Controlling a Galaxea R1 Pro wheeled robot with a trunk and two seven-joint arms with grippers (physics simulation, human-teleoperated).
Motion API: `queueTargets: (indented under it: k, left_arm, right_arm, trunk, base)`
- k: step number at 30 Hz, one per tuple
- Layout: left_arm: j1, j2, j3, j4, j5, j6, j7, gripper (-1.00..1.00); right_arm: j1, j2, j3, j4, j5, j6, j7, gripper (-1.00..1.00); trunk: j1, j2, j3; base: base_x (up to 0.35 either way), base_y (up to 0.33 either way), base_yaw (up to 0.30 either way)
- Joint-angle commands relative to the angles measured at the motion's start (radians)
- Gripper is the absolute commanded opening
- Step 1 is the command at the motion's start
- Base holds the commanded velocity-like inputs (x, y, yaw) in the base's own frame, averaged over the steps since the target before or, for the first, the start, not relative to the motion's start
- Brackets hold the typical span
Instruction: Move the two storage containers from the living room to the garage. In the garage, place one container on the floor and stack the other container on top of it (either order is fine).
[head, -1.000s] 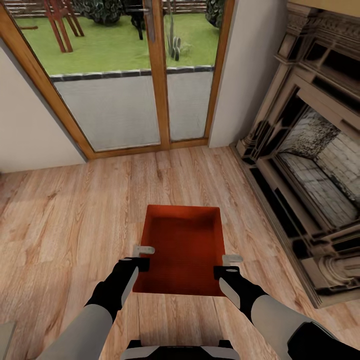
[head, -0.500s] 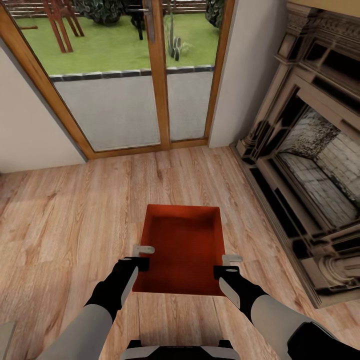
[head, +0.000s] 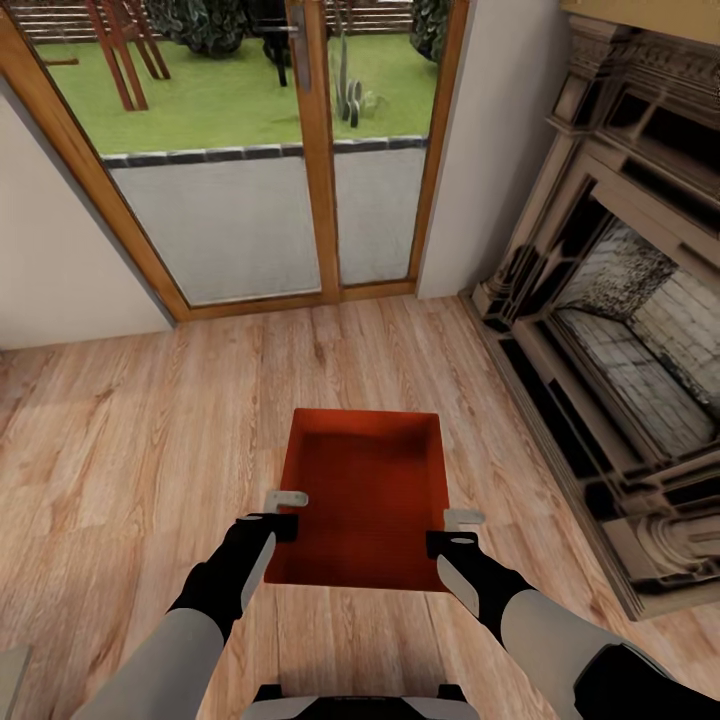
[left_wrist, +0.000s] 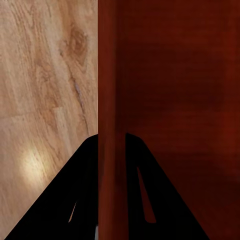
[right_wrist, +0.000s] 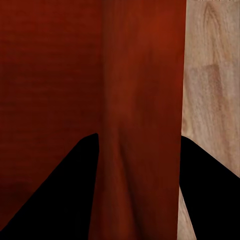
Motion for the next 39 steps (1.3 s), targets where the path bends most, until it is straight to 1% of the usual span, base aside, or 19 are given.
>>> queueTargets:
  k: [1, 7, 11, 14, 25, 39]
  left_arm:
    - [0.000, 0.001, 0.001, 0.000, -0.011, 0.008, 0.005, -1.00]
    - [0.000, 0.000, 0.001, -0.001, -0.012, 0.008, 0.009, -1.00]
    - [0.000, -0.001, 0.001, -0.001, -0.012, 0.007, 0.043, -1.00]
    - [0.000, -0.001, 0.001, -0.001, -0.011, 0.007, 0.051, -1.00]
    - [0.000, 0.001, 0.001, 0.001, -0.008, 0.006, 0.047, -1.00]
    - [0.000, 0.001, 0.001, 0.005, -0.007, 0.007, 0.049, -1.00]
  right_arm:
    - [-0.002, -0.014, -0.006, -0.005, 0.027, 0.001, -0.008, -1.00]
    - [-0.002, -0.013, -0.006, -0.005, 0.027, 0.001, -0.008, -1.00]
    - [-0.002, -0.014, -0.006, -0.005, 0.027, 0.001, -0.008, -1.00]
    - [-0.002, -0.013, -0.006, -0.004, 0.027, 0.001, -0.008, -1.00]
    - [-0.002, -0.016, -0.007, -0.004, 0.027, 0.001, -0.009, -1.00]
    - [-0.002, -0.003, -0.007, -0.003, 0.027, 0.001, -0.012, -1.00]
  trunk:
    - [0.001, -0.002, 0.000]
    - [0.001, -0.002, 0.010]
    - [0.001, -0.002, 0.016]
    - [0.001, -0.002, 0.021]
    - [0.001, -0.002, 0.039]
    - [0.001, -0.002, 0.061]
  base:
    - [0.000, 0.000, 0.000]
    - [0.000, 0.000, 0.000]
    - [0.000, 0.000, 0.000]
    - [0.000, 0.000, 0.000]
    - [0.000, 0.000, 0.000]
    - [0.000, 0.000, 0.000]
